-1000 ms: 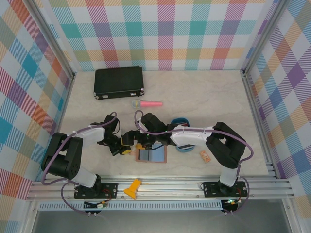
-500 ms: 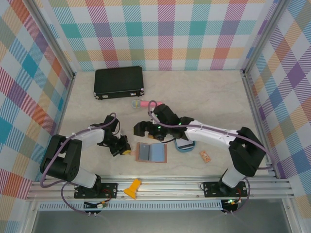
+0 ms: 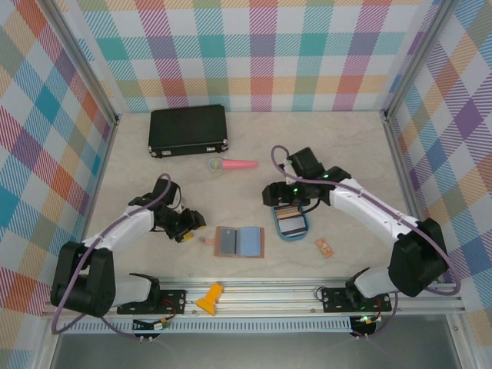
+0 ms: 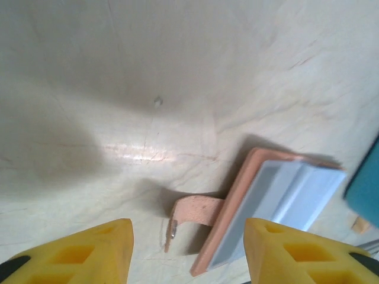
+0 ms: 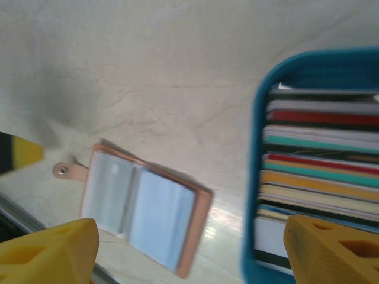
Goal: Put the credit cards into the card holder
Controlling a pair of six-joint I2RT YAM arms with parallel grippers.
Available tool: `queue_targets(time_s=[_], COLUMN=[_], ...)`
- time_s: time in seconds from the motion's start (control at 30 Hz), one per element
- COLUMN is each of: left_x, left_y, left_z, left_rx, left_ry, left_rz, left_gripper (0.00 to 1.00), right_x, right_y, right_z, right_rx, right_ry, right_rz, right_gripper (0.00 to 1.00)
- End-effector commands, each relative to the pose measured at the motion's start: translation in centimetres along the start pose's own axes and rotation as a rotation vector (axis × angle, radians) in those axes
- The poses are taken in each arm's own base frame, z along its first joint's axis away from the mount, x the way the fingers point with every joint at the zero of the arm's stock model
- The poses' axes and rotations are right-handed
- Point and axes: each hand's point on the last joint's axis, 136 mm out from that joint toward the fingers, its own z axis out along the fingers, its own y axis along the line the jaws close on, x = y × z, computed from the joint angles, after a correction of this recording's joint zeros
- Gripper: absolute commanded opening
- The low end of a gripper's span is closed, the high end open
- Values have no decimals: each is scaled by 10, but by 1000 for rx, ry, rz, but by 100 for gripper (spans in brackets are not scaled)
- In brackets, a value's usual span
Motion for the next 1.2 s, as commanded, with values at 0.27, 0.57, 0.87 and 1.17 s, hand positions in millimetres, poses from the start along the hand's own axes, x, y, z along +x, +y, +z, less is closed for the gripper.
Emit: queue_targets(time_s=[0.27,0.57,0.87,1.17], left_x=[-36,-27,16,10], left_y=[-114,-144,-144,-142], left_z=[-101,-75,-47,-40], left_rx=[382,530,538,505], left_ry=[-316,-139,27,34], left_rz=[489,564,664,649], left_gripper=[54,61,79,79], right_x=[-15,2,30,30], right_y=[0,-48,-65,-63], right_z=[-85,-33,28,58], right_rx=[-68,-25,-19,-66], right_ry=[-196,149,284,304], right_rz=[-1045,-1429,-1586,-1507], right_gripper=[96,92,95,99])
